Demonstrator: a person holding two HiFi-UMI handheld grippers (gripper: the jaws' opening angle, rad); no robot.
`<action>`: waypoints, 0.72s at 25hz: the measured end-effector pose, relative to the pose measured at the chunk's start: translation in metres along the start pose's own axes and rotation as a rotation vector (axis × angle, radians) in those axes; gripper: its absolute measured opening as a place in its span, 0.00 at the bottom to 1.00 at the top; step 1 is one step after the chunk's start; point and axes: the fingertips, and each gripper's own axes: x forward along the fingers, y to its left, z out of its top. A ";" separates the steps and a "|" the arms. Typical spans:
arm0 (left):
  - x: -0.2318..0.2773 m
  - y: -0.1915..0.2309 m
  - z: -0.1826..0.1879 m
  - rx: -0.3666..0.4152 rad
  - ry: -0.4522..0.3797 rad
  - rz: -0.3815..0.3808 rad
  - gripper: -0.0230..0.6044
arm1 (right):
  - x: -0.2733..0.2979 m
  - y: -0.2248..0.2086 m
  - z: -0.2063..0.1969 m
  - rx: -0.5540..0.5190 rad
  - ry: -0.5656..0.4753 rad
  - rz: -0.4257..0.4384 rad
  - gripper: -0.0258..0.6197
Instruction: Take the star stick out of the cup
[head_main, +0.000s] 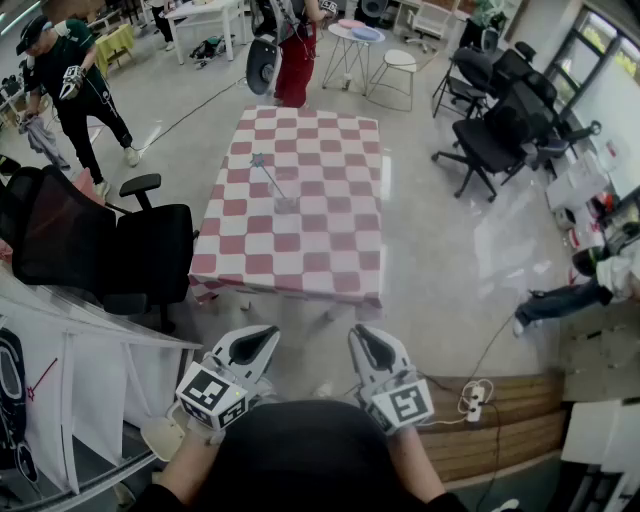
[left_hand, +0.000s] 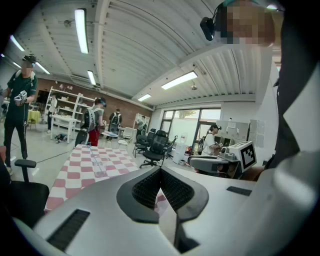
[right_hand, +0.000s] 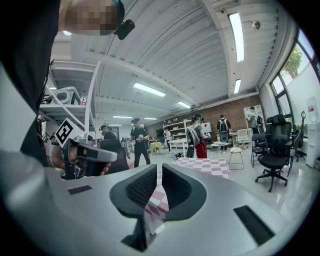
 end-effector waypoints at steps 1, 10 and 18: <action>0.002 -0.002 0.000 -0.003 -0.001 0.003 0.10 | -0.001 -0.003 0.001 -0.004 -0.005 0.000 0.11; 0.017 -0.021 -0.002 -0.001 0.006 0.026 0.10 | -0.012 -0.024 0.009 0.000 -0.025 0.013 0.11; 0.037 -0.043 -0.004 0.005 0.015 0.050 0.10 | -0.033 -0.057 0.005 0.070 -0.053 0.006 0.11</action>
